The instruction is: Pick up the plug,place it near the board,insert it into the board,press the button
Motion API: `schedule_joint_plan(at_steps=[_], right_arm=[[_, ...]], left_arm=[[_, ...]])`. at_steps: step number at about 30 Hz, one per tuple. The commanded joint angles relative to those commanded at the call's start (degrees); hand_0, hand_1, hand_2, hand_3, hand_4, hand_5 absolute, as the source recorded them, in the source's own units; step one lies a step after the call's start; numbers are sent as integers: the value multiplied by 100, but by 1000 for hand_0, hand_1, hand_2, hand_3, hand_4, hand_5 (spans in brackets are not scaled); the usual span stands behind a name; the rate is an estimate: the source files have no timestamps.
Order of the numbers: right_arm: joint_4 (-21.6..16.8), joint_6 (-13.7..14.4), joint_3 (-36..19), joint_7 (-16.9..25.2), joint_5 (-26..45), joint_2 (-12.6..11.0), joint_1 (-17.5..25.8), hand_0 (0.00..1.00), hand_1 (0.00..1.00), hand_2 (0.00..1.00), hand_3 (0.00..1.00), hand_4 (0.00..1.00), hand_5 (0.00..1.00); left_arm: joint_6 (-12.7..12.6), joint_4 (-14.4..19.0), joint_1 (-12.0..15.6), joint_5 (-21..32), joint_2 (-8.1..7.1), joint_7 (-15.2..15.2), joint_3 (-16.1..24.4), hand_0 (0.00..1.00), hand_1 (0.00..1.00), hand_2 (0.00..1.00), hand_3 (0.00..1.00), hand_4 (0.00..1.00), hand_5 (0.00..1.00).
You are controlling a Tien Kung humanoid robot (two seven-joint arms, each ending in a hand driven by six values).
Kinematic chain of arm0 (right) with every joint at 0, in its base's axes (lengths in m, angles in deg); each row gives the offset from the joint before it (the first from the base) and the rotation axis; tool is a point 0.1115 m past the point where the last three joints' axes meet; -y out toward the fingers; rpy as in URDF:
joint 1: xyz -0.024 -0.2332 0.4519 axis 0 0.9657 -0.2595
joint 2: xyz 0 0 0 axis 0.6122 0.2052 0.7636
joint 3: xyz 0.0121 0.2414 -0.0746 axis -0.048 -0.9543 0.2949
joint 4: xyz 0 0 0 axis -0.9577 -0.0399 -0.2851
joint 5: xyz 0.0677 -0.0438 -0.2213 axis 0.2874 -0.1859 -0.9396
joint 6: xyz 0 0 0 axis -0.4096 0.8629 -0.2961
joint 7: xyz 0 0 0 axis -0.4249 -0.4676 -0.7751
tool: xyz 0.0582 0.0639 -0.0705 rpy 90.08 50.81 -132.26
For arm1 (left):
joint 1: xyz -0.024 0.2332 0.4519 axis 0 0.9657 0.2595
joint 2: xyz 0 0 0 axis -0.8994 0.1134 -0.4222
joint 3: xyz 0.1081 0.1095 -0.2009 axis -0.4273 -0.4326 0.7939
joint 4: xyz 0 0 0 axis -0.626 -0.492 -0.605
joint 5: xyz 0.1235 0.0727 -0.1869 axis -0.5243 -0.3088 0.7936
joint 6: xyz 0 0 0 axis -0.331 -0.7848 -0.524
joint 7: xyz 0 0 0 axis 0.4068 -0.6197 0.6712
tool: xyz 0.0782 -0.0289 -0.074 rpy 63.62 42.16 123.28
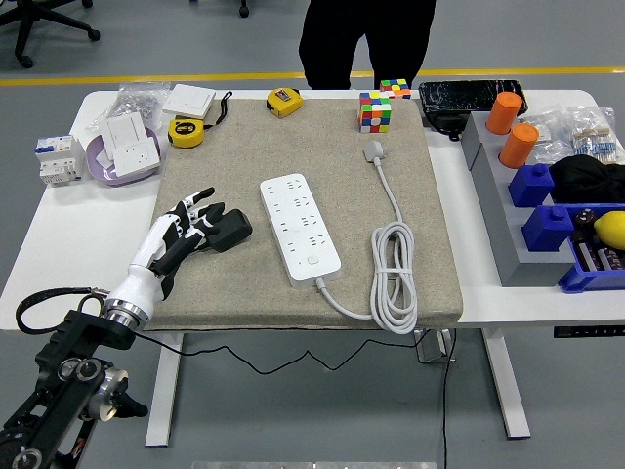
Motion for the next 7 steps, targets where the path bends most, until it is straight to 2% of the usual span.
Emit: schedule_joint_plan(at_steps=[7], right_arm=[[0,0,-20,-5,-22,-2,12,941,888,828,836,998,924]], left_arm=[[-11,-5,15,1,-4,4,-16,735,793,821,891,998,673]])
